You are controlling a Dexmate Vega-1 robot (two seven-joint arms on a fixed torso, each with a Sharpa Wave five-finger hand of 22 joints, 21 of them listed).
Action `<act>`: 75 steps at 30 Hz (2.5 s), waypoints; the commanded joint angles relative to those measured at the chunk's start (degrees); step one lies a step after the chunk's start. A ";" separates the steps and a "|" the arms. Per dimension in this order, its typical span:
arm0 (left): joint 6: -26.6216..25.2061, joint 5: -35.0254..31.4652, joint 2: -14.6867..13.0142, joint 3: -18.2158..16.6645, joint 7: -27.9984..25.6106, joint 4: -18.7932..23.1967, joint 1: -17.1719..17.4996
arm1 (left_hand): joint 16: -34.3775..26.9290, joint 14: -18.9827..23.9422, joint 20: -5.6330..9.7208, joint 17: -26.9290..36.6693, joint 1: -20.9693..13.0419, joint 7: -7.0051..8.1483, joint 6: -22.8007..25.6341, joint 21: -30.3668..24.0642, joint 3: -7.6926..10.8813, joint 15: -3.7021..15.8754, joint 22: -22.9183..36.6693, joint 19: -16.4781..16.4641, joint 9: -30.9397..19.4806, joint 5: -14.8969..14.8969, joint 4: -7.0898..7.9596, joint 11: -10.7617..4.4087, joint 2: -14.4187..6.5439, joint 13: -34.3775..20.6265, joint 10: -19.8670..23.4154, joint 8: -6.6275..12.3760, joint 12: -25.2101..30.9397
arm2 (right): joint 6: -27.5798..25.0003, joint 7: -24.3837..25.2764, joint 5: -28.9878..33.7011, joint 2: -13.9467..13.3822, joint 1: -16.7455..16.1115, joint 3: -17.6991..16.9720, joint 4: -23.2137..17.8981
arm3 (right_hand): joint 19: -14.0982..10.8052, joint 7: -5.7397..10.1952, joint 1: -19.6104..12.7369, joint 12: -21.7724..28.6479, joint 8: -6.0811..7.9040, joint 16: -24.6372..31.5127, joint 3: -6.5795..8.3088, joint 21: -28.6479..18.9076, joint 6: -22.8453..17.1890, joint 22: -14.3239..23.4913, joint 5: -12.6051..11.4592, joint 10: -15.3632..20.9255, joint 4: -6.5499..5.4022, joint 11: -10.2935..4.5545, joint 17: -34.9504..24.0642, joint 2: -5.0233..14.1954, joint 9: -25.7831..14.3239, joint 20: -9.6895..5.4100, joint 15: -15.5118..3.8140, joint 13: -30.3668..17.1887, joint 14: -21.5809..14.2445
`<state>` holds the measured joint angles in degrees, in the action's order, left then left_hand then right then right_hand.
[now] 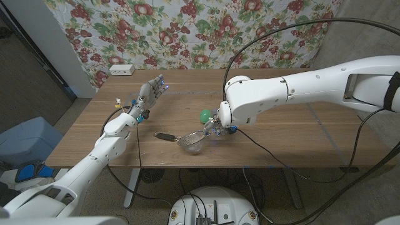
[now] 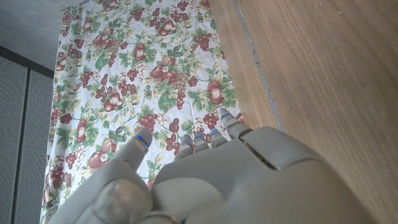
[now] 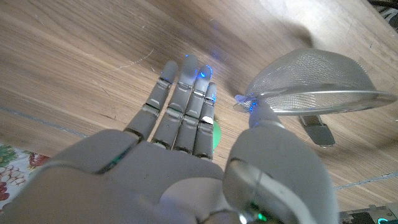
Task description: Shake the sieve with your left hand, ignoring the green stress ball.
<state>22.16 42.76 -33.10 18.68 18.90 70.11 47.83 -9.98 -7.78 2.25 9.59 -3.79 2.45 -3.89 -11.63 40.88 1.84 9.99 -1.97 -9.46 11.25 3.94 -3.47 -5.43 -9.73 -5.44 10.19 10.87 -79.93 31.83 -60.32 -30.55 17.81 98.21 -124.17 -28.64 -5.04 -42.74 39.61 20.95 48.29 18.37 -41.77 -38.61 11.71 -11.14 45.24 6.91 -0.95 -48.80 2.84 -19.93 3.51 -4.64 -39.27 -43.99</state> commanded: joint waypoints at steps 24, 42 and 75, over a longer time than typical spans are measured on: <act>-0.28 -0.18 -0.26 0.07 -0.66 1.12 0.41 | -0.15 -0.06 2.72 0.08 0.12 -0.12 -0.08 0.07 -0.23 3.03 0.25 -0.52 -0.30 -0.19 -1.06 0.02 -4.34 -0.30 -0.15 0.00 0.02 | -0.05 -15.60 12.13 -1.24 -0.44 -0.35 -1.31 | -0.58 1.49 -13.97 7.83 5.77 4.69 9.55 -4.26 -14.17 0.54 -3.95 11.52 4.07 -3.65 -8.64 4.88 -2.69 -4.35 -5.97 -4.61 -7.98; -0.13 -0.10 -0.24 0.06 -0.48 1.06 0.49 | -0.18 -0.06 2.59 0.11 0.09 -0.14 -0.09 0.08 -0.40 3.03 0.25 -0.49 -0.30 -0.23 -1.31 -0.11 -4.37 -0.30 -0.21 0.01 0.01 | -0.05 7.29 12.91 -6.03 -8.60 -3.52 -7.38 | 0.73 2.62 -15.38 8.43 6.15 2.96 10.47 -7.44 -10.89 1.16 -0.36 7.83 1.63 -5.56 -13.10 6.72 -5.56 -7.31 -7.50 -7.75 -5.51; -1.06 -1.41 -2.32 0.80 1.42 1.63 -0.31 | -0.75 2.81 2.28 -0.01 -1.23 0.52 0.52 0.25 -1.78 1.87 -0.03 -0.83 -0.30 -1.09 -6.65 -0.35 -0.39 -0.29 0.52 0.27 0.32 | -0.05 16.93 26.29 -12.81 -28.52 -19.85 -12.15 | 0.81 3.73 -14.75 10.71 9.97 1.17 10.82 -12.55 -9.24 0.86 -0.22 4.78 0.04 -7.06 -19.74 7.34 -11.61 -9.49 -7.81 -14.67 -6.25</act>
<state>21.93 42.43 -34.09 18.90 19.48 70.89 47.97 -10.20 -5.76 2.03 9.49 -4.07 2.89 -3.45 -11.63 39.07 1.96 9.85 -2.19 -9.46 10.35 -1.72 -3.82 -5.37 -9.73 -5.52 10.19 10.87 -80.06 51.29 -43.00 -41.64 -4.92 82.74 -134.12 -27.71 -1.22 -57.32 49.85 30.39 49.58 29.11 -53.66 -47.95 12.51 -11.08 50.99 7.33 -7.38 -68.18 9.84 -31.08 -2.56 -6.56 -53.52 -49.76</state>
